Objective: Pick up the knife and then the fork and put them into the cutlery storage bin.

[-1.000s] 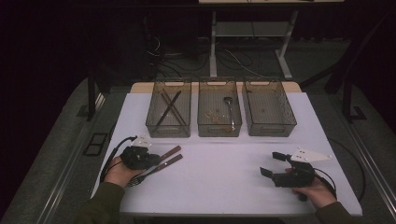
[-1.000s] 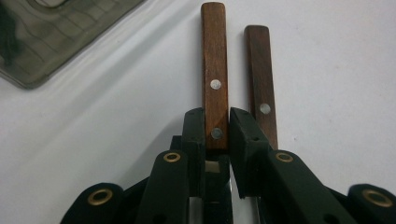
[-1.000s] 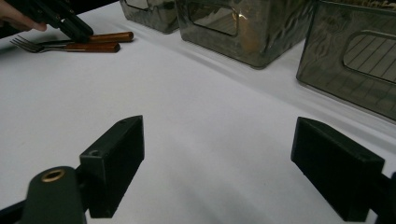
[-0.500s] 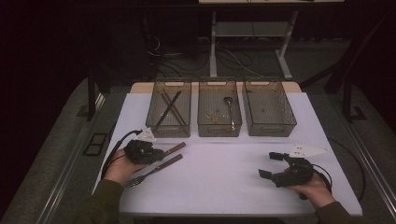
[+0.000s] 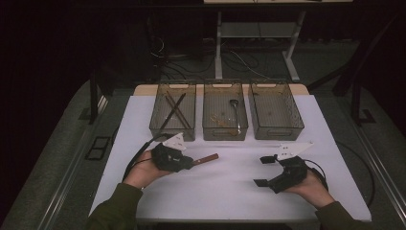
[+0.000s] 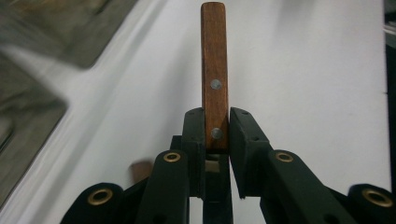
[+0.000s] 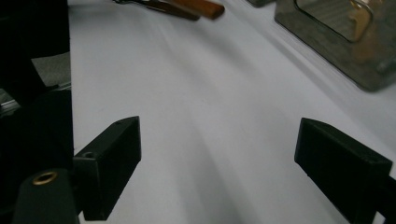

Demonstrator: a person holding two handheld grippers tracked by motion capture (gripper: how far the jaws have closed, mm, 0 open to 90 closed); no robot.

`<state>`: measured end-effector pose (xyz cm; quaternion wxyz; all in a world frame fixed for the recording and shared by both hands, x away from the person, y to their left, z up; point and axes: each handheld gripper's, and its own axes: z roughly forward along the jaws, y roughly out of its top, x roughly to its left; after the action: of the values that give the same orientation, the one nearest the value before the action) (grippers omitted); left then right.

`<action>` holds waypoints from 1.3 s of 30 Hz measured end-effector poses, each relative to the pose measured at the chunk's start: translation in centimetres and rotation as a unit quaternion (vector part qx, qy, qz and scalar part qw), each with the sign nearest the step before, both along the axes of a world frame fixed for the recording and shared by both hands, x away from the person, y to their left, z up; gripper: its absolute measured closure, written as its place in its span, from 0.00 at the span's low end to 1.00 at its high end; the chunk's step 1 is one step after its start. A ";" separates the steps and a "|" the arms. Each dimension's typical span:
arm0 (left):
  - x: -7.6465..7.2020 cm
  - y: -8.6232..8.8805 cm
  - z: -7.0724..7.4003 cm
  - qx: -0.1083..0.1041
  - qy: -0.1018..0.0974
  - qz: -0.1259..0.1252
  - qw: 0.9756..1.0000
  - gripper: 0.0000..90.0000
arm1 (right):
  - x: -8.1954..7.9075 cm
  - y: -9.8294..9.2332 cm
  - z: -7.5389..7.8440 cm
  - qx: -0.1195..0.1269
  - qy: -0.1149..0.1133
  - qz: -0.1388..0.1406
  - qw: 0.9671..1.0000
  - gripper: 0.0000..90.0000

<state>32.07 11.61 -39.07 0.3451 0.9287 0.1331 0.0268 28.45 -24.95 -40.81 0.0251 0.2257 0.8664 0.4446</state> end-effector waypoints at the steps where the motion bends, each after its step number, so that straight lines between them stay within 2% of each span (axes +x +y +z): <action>1: -0.1 -0.6 0.0 0.002 0.000 -0.009 1.000 0.85 | 0.1 0.3 0.2 0.001 -0.001 0.005 1.000 0.16; 3: -0.2 -1.7 0.1 0.004 -0.002 -0.025 1.000 0.85 | 0.5 0.8 0.4 0.002 -0.003 0.017 1.000 0.16; 6: -0.4 -3.3 0.0 0.007 0.000 -0.045 0.999 0.85 | 0.9 1.6 0.8 -0.004 0.007 0.038 0.999 0.16; 7: -0.4 -3.8 0.1 0.014 -0.002 -0.055 0.998 0.85 | 1.0 1.9 0.9 -0.005 0.005 0.043 0.999 0.16; 8: -0.6 -4.4 0.0 0.007 0.001 -0.054 0.998 0.85 | 1.1 2.2 1.0 -0.008 0.006 0.050 0.999 0.16; 12: -0.7 -6.4 0.0 0.017 -0.005 -0.080 0.997 0.85 | 1.4 3.5 1.2 -0.021 0.007 0.071 0.997 0.17; 13: -0.8 -6.9 -0.1 0.015 -0.003 -0.084 0.996 0.85 | 1.5 3.8 1.2 -0.028 0.006 0.079 0.996 0.20; 14: -0.8 -7.3 -0.1 0.017 -0.003 -0.089 0.996 0.85 | 1.7 4.0 1.1 -0.039 -0.006 0.094 0.995 0.21; 19: -1.0 -9.2 -0.2 0.026 -0.003 -0.115 0.993 0.85 | 2.1 5.4 0.9 -0.062 -0.004 0.125 0.990 0.28; 21: -1.0 -9.8 -0.1 0.029 -0.013 -0.131 0.991 0.85 | 2.2 5.8 0.8 -0.068 -0.001 0.135 0.988 0.31; 23: -1.2 -10.3 -0.1 0.031 -0.019 -0.138 0.990 0.85 | 2.4 6.2 0.6 -0.083 0.002 0.144 0.986 0.38; 27: -2.1 -10.8 -0.3 0.042 -0.017 -0.151 0.988 0.85 | 1.9 6.7 0.0 -0.109 0.015 0.160 0.981 0.50; 29: -2.5 -10.9 -0.5 0.040 -0.015 -0.152 0.987 0.85 | 1.7 6.8 -0.3 -0.118 0.023 0.169 0.978 0.55; 30: -2.5 -10.9 -0.5 0.046 -0.018 -0.157 0.986 0.85 | 1.6 6.8 -0.5 -0.120 0.024 0.170 0.978 0.57; 32: -2.8 -11.0 -0.6 0.043 -0.016 -0.157 0.987 0.85 | 1.4 7.0 -0.8 -0.127 0.028 0.176 0.976 0.63; 33: -2.8 -11.0 -0.5 0.049 -0.016 -0.160 0.986 0.85 | 1.4 7.1 -0.8 -0.130 0.027 0.177 0.975 0.65; 34: -3.0 -11.0 -0.6 0.044 -0.010 -0.153 0.987 0.85 | 1.3 7.2 -0.9 -0.131 0.026 0.179 0.975 0.68; 37: -2.9 -11.0 -0.6 0.046 -0.011 -0.156 0.987 0.85 | 1.1 7.4 -0.9 -0.130 0.032 0.185 0.974 0.74; 39: -2.9 -11.0 -0.6 0.047 -0.012 -0.158 0.986 0.85 | 1.2 7.5 -1.0 -0.135 0.026 0.188 0.972 0.75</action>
<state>29.18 0.59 -39.63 0.3023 0.9529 -0.0212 -0.0105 29.61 -17.43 -41.83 -0.0509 0.0648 0.9459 0.3139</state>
